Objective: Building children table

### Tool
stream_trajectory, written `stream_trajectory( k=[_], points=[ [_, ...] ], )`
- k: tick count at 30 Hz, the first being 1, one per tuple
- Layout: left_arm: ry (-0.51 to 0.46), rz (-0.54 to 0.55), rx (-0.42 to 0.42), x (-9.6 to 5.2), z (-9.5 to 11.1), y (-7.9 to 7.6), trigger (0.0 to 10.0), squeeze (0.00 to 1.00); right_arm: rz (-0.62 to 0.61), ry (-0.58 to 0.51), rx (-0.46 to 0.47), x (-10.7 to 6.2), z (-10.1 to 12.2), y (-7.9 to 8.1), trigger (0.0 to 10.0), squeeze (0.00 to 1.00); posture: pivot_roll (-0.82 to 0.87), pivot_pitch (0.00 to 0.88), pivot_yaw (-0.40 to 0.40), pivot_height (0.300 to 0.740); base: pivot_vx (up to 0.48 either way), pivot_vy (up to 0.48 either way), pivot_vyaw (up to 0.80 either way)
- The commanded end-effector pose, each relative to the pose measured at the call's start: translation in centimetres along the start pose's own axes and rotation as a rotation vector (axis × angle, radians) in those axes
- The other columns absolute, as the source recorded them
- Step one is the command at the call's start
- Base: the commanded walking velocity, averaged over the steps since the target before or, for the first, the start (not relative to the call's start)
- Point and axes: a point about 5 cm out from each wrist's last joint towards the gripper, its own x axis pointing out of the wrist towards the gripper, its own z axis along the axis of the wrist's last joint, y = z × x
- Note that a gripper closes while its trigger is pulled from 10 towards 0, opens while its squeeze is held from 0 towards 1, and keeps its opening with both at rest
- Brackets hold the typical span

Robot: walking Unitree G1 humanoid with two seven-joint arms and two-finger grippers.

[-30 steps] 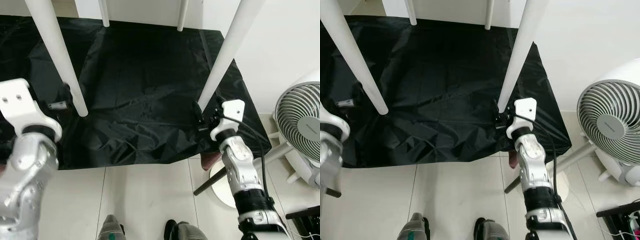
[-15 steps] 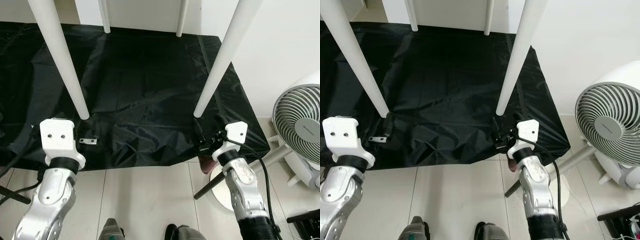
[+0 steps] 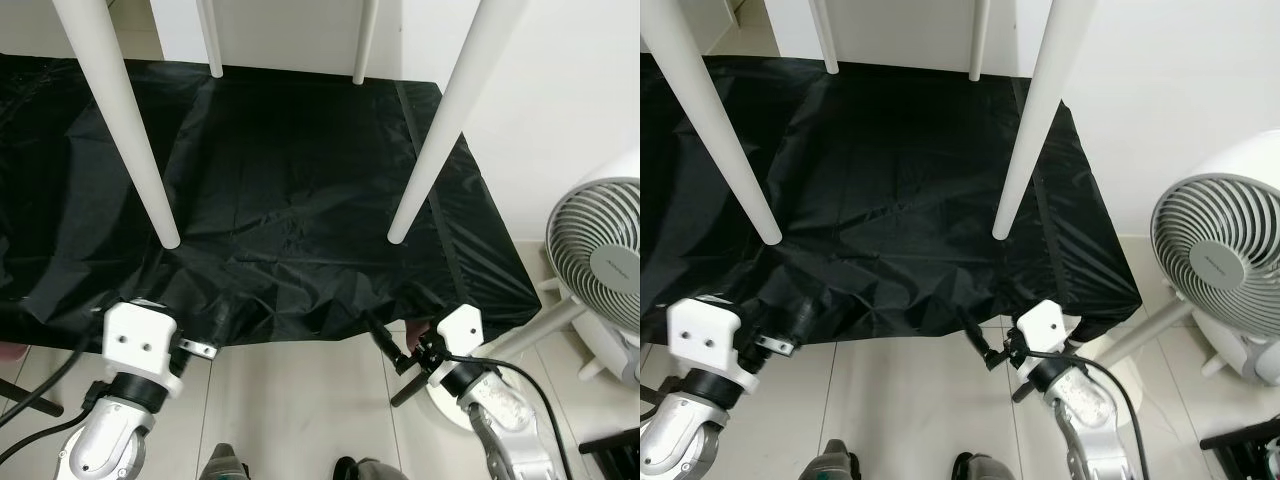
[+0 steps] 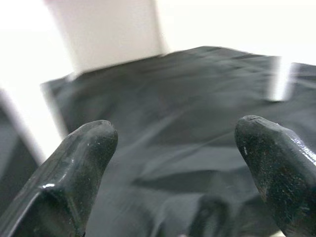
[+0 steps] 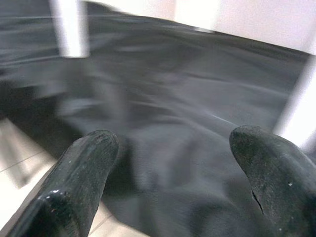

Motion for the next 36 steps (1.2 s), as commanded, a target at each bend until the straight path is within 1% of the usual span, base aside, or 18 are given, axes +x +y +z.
stream_trajectory(
  k=[1,3,6,7,8,9,10,16,18,19,20,24,25,28,31,33,35,36],
  points=[
    [0.000,-0.088,0.002,-0.2,-0.4,-0.5,10.0,0.00,0.065,-0.002,0.008,-0.1,0.3,0.0,10.0,0.00,0.13,0.100,-0.020,0.740,0.000,0.000,0.00],
    [-0.004,-0.111,0.007,-0.2,-0.4,-0.6,10.0,0.00,0.079,0.001,0.006,-0.1,0.4,0.0,10.0,0.00,0.13,0.100,-0.020,0.740,0.000,0.000,0.00],
    [-0.001,-0.222,-0.009,-0.4,-0.5,-1.3,10.0,0.00,0.167,0.039,-0.006,-0.9,0.3,0.0,10.0,0.00,0.11,0.095,-0.021,0.740,0.000,0.000,0.00],
    [-0.001,-0.222,-0.009,-0.4,-0.5,-1.3,10.0,0.00,0.167,0.039,-0.006,-0.9,0.3,0.0,10.0,0.00,0.11,0.095,-0.021,0.740,0.000,0.000,0.00],
    [0.009,-0.268,-0.001,-0.9,-0.8,-1.8,10.0,0.00,0.211,0.072,-0.011,-1.7,-0.1,0.2,10.0,0.00,0.10,0.095,-0.021,0.740,0.000,0.000,0.00],
    [0.009,-0.268,-0.001,-0.9,-0.8,-1.8,10.0,0.00,0.211,0.072,-0.011,-1.7,-0.1,0.2,10.0,0.00,0.10,0.095,-0.021,0.740,0.000,0.000,0.00],
    [0.024,-0.341,0.014,-2.0,-1.6,-2.5,10.0,0.00,0.269,0.126,-0.002,-3.2,-0.7,0.5,10.0,0.00,0.10,0.102,-0.020,0.740,0.000,0.000,0.00],
    [0.071,-0.395,0.009,-3.1,-3.2,-2.7,10.0,0.00,0.317,0.209,0.022,-4.9,-2.0,0.5,10.0,0.00,0.08,0.098,-0.024,0.740,0.000,0.000,0.00],
    [0.113,-0.412,0.020,-3.7,-4.7,-2.6,10.0,0.00,0.300,0.268,0.042,-5.9,-3.5,0.2,10.0,0.00,0.08,0.096,-0.024,0.740,0.000,0.000,0.00],
    [0.113,-0.412,0.020,-3.7,-4.7,-2.6,10.0,0.00,0.300,0.268,0.042,-5.9,-3.5,0.2,10.0,0.00,0.08,0.096,-0.024,0.740,0.000,0.000,0.00],
    [0.145,-0.413,0.023,-4.2,-5.6,-2.6,10.0,0.00,0.280,0.302,0.049,-6.5,-4.3,0.0,10.0,0.00,0.08,0.093,-0.025,0.740,0.000,0.000,0.00],
    [0.177,-0.414,0.022,-4.6,-6.2,-2.5,10.0,0.00,0.253,0.333,0.059,-7.1,-5.0,-0.2,10.0,0.00,0.08,0.095,-0.025,0.740,0.000,0.000,0.00],
    [0.210,-0.408,0.016,-5.1,-6.9,-2.5,10.0,0.00,0.228,0.362,0.068,-7.6,-5.7,-0.3,10.0,0.00,0.08,0.093,-0.024,0.740,0.000,0.000,0.00],
    [0.357,-0.331,-0.034,-7.2,-10.3,-2.3,10.0,0.00,0.075,0.468,0.130,-9.2,-8.7,-0.4,10.0,0.00,0.08,0.093,-0.024,0.740,0.000,0.000,0.00],
    [0.407,-0.299,-0.057,-7.9,-11.5,-2.1,10.0,0.00,0.024,0.490,0.153,-9.4,-9.4,-0.4,10.0,0.00,0.08,0.092,-0.016,0.740,0.000,0.000,0.00],
    [0.508,-0.208,-0.099,-8.8,-13.9,-1.8,10.0,0.00,-0.083,0.526,0.215,-9.5,-10.9,-0.3,10.0,0.00,0.08,0.091,-0.004,0.740,0.000,0.000,0.00],
    [0.508,-0.208,-0.099,-8.8,-13.9,-1.8,10.0,0.00,-0.083,0.526,0.215,-9.5,-10.9,-0.3,10.0,0.00,0.08,0.091,-0.004,0.740,0.000,0.000,0.00],
    [0.564,-0.147,-0.127,-9.3,-15.2,-1.7,10.0,0.00,-0.149,0.546,0.244,-9.5,-11.7,-0.3,10.0,0.00,0.09,0.089,0.007,0.740,0.000,0.000,0.00]
  ],
)
